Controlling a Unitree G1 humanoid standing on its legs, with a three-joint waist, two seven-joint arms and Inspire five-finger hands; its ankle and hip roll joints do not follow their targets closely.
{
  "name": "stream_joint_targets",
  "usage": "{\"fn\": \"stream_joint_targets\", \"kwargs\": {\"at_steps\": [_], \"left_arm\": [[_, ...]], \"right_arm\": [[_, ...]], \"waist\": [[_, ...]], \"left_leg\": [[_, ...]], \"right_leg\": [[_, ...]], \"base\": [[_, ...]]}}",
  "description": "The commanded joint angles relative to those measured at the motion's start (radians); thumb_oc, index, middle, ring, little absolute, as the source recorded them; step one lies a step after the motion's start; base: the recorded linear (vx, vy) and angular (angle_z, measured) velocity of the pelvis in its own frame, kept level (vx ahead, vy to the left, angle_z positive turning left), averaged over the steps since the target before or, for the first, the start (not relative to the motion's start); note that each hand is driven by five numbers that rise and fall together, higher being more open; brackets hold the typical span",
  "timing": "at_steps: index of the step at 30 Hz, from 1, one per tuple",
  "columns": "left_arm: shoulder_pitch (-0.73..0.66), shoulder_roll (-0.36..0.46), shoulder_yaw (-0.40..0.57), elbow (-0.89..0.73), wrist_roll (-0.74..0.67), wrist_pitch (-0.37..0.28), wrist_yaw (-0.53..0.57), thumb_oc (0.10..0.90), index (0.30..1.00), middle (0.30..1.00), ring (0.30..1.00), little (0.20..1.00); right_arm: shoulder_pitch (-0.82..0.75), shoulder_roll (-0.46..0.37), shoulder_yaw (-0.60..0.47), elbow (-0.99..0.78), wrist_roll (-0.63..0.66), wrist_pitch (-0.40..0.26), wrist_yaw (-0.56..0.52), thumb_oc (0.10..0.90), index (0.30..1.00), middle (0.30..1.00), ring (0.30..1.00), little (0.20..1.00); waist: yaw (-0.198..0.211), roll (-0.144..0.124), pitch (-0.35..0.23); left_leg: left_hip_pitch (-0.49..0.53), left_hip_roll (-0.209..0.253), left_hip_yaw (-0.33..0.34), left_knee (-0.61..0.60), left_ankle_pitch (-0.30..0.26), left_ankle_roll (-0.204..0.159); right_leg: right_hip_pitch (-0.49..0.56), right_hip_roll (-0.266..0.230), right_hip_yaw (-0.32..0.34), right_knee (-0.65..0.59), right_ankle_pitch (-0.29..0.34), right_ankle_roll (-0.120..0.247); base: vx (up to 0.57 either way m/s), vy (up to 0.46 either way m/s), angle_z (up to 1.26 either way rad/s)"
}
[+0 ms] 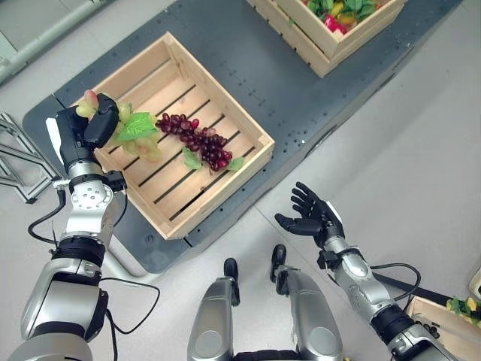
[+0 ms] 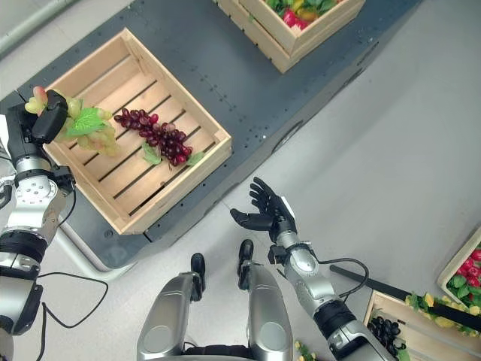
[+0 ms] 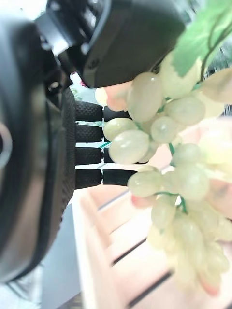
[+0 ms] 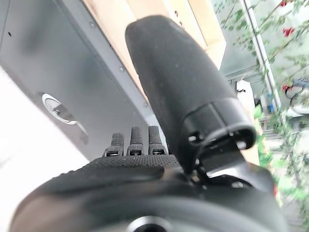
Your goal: Pick up the fruits from the basket on one side to the basket on the other side
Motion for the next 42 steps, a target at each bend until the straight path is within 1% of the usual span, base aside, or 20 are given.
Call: {"fn": "stream_joint_targets", "kwargs": {"at_steps": [1,5,6,9,10,11,12,13,14,15,18,19,20,21,23,25,26,30,36,42], "left_arm": [[0.001,0.001,0.071,-0.112,-0.088,-0.175,-0.028,0.4,0.3,0.3,0.3,0.3],[0.007,-0.028,0.065,-0.146,-0.114,-0.159,-0.068,0.4,0.3,0.3,0.3,0.3],[0.008,-0.037,0.056,-0.157,-0.109,-0.141,-0.103,0.4,0.3,0.3,0.3,0.3],[0.018,-0.049,0.042,-0.17,-0.112,-0.12,-0.185,0.4,0.3,0.3,0.3,0.3],[0.017,-0.052,0.034,-0.177,-0.092,-0.103,-0.214,0.4,0.3,0.3,0.3,0.3],[0.017,-0.048,0.009,-0.184,-0.072,-0.084,-0.263,0.4,0.3,0.3,0.3,0.3],[0.017,-0.048,0.008,-0.184,-0.073,-0.083,-0.265,0.4,0.3,0.3,0.3,0.3],[0.017,-0.042,-0.007,-0.193,-0.065,-0.069,-0.3,0.4,0.3,0.3,0.3,0.3],[0.017,-0.04,-0.01,-0.194,-0.065,-0.066,-0.306,0.4,0.3,0.3,0.3,0.3],[0.013,-0.036,-0.022,-0.197,-0.069,-0.055,-0.335,0.4,0.3,0.3,0.3,0.3],[0.01,-0.038,-0.042,-0.198,-0.067,-0.049,-0.374,0.4,0.3,0.3,0.3,0.3],[0.003,-0.039,-0.062,-0.204,-0.067,-0.045,-0.399,0.4,0.3,0.3,0.3,0.3],[0.003,-0.04,-0.065,-0.207,-0.065,-0.043,-0.402,0.4,0.3,0.3,0.3,0.3],[-0.007,-0.049,-0.087,-0.222,-0.064,-0.037,-0.422,0.4,0.3,0.3,0.3,0.3],[-0.017,-0.057,-0.107,-0.232,-0.061,-0.035,-0.437,0.4,0.3,0.3,0.3,0.3],[-0.028,-0.071,-0.127,-0.243,-0.052,-0.032,-0.455,0.4,0.3,0.3,0.3,0.3],[-0.043,-0.085,-0.147,-0.262,-0.054,-0.021,-0.483,0.4,0.3,0.3,0.3,0.3],[-0.057,-0.113,-0.18,-0.301,-0.055,-0.003,-0.53,0.4,0.3,0.3,0.3,0.3],[-0.044,-0.15,-0.215,-0.361,-0.044,0.025,-0.569,0.4,0.3,0.3,0.3,0.3],[-0.031,-0.184,-0.243,-0.428,-0.03,0.04,-0.587,0.4,0.3,0.3,0.3,0.3]], "right_arm": [[0.051,-0.002,0.002,-0.131,-0.064,-0.13,0.006,0.8,0.9,0.9,0.9,0.9],[0.057,0.002,0.015,-0.149,-0.094,-0.147,0.004,0.8,0.9,0.9,0.9,0.9],[0.057,0.005,0.022,-0.155,-0.103,-0.155,0.002,0.8,0.9,0.9,0.9,0.9],[0.059,0.008,0.028,-0.172,-0.123,-0.157,0.005,0.8,0.9,0.9,0.9,0.9],[0.058,0.008,0.031,-0.175,-0.128,-0.159,0.009,0.8,0.9,0.9,0.9,0.9],[0.05,0.006,0.04,-0.189,-0.153,-0.156,0.006,0.8,0.9,0.9,0.9,0.9],[0.05,0.006,0.04,-0.19,-0.155,-0.155,0.006,0.8,0.9,0.9,0.9,0.9],[0.039,0.004,0.047,-0.2,-0.169,-0.158,0.013,0.8,0.9,0.9,0.9,0.9],[0.036,0.003,0.049,-0.202,-0.17,-0.158,0.013,0.8,0.9,0.9,0.9,0.9],[0.02,0.0,0.053,-0.212,-0.168,-0.159,0.013,0.8,0.9,0.9,0.9,0.9],[-0.011,0.003,0.066,-0.221,-0.181,-0.142,-0.009,0.8,0.9,0.9,0.9,0.9],[-0.046,-0.002,0.076,-0.229,-0.173,-0.122,-0.028,0.8,0.9,0.9,0.9,0.9],[-0.052,-0.001,0.077,-0.23,-0.172,-0.119,-0.031,0.8,0.9,0.9,0.9,0.9],[-0.088,0.003,0.083,-0.237,-0.147,-0.096,-0.039,0.8,0.9,0.9,0.9,0.9],[-0.118,0.012,0.09,-0.237,-0.114,-0.08,-0.046,0.8,0.9,0.9,0.9,0.9],[-0.144,0.028,0.09,-0.231,-0.064,-0.059,-0.04,0.8,0.9,0.9,0.9,0.9],[-0.174,0.046,0.09,-0.21,-0.015,-0.053,-0.027,0.8,0.9,0.9,0.9,0.9],[-0.207,0.066,0.091,-0.183,-0.009,-0.037,-0.018,0.8,0.9,0.9,0.9,0.9],[-0.228,0.08,0.092,-0.163,0.012,-0.018,-0.005,0.8,0.9,0.9,0.9,0.9],[-0.225,0.096,0.114,-0.141,0.053,0.002,0.051,0.8,0.9,0.9,0.9,0.9]], "waist": [[-0.002,0.071,-0.182],[-0.002,0.084,-0.229],[-0.001,0.089,-0.248],[0.003,0.095,-0.279],[0.005,0.097,-0.292],[0.011,0.103,-0.321],[0.011,0.103,-0.323],[0.016,0.108,-0.346],[0.017,0.109,-0.349],[0.022,0.111,-0.372],[0.032,0.115,-0.401],[0.039,0.118,-0.416],[0.04,0.118,-0.418],[0.047,0.118,-0.43],[0.053,0.118,-0.436],[0.059,0.117,-0.444],[0.064,0.116,-0.455],[0.067,0.114,-0.47],[0.072,0.109,-0.48],[0.076,0.105,-0.487]], "left_leg": [[0.008,-0.026,-0.003,-0.073,0.019,0.007],[0.062,-0.029,-0.015,-0.136,0.032,-0.002],[0.096,-0.031,-0.022,-0.171,0.037,-0.007],[0.125,-0.033,-0.03,-0.207,0.047,-0.011],[0.134,-0.033,-0.034,-0.219,0.05,-0.013],[0.16,-0.035,-0.044,-0.254,0.06,-0.017],[0.163,-0.036,-0.045,-0.257,0.061,-0.017],[0.183,-0.036,-0.054,-0.283,0.07,-0.021],[0.187,-0.036,-0.055,-0.289,0.072,-0.022],[0.203,-0.035,-0.06,-0.313,0.081,-0.026],[0.223,-0.033,-0.07,-0.348,0.096,-0.032],[0.235,-0.031,-0.078,-0.374,0.108,-0.037],[0.238,-0.031,-0.08,-0.379,0.111,-0.038],[0.245,-0.031,-0.092,-0.402,0.122,-0.041],[0.246,-0.032,-0.1,-0.413,0.128,-0.043],[0.241,-0.034,-0.11,-0.413,0.129,-0.044],[0.235,-0.036,-0.117,-0.413,0.131,-0.044],[0.238,-0.034,-0.113,-0.413,0.128,-0.04],[0.25,-0.035,-0.113,-0.413,0.122,-0.033],[0.263,-0.034,-0.115,-0.413,0.117,-0.03]], "right_leg": [[0.086,-0.083,0.007,-0.052,-0.057,0.078],[0.154,-0.076,0.001,-0.126,-0.044,0.078],[0.194,-0.072,-0.002,-0.162,-0.039,0.081],[0.229,-0.067,-0.004,-0.204,-0.025,0.083],[0.241,-0.066,-0.006,-0.218,-0.02,0.085],[0.271,-0.061,-0.007,-0.254,-0.006,0.087],[0.274,-0.061,-0.007,-0.257,-0.004,0.087],[0.297,-0.057,-0.008,-0.283,0.006,0.089],[0.302,-0.057,-0.008,-0.289,0.008,0.09],[0.322,-0.054,-0.012,-0.32,0.022,0.093],[0.349,-0.048,-0.017,-0.359,0.039,0.096],[0.365,-0.044,-0.022,-0.382,0.049,0.097],[0.369,-0.043,-0.023,-0.386,0.051,0.097],[0.382,-0.039,-0.029,-0.403,0.056,0.097],[0.391,-0.036,-0.034,-0.417,0.062,0.098],[0.391,-0.033,-0.038,-0.418,0.062,0.097],[0.385,-0.031,-0.038,-0.418,0.061,0.096],[0.387,-0.032,-0.039,-0.418,0.062,0.095],[0.401,-0.034,-0.037,-0.418,0.057,0.093],[0.416,-0.035,-0.036,-0.418,0.054,0.094]], "base": [[0.09,-0.045,0.03],[0.1,-0.073,0.05],[0.1,-0.083,0.07],[0.07,-0.068,0.1],[0.09,-0.105,0.1],[0.08,-0.086,0.03],[0.09,-0.108,0.01],[0.05,-0.062,0.03],[0.08,-0.109,0.05],[0.05,-0.074,0.06],[0.06,-0.1,0.12],[0.02,-0.081,0.08],[0.02,-0.116,0.06],[0.0,-0.088,-0.01],[-0.01,-0.075,-0.01],[-0.02,-0.058,0.03],[-0.03,-0.058,0.08],[0.0,-0.031,0.09],[0.01,-0.011,0.0],[0.01,-0.004,-0.01]]}}
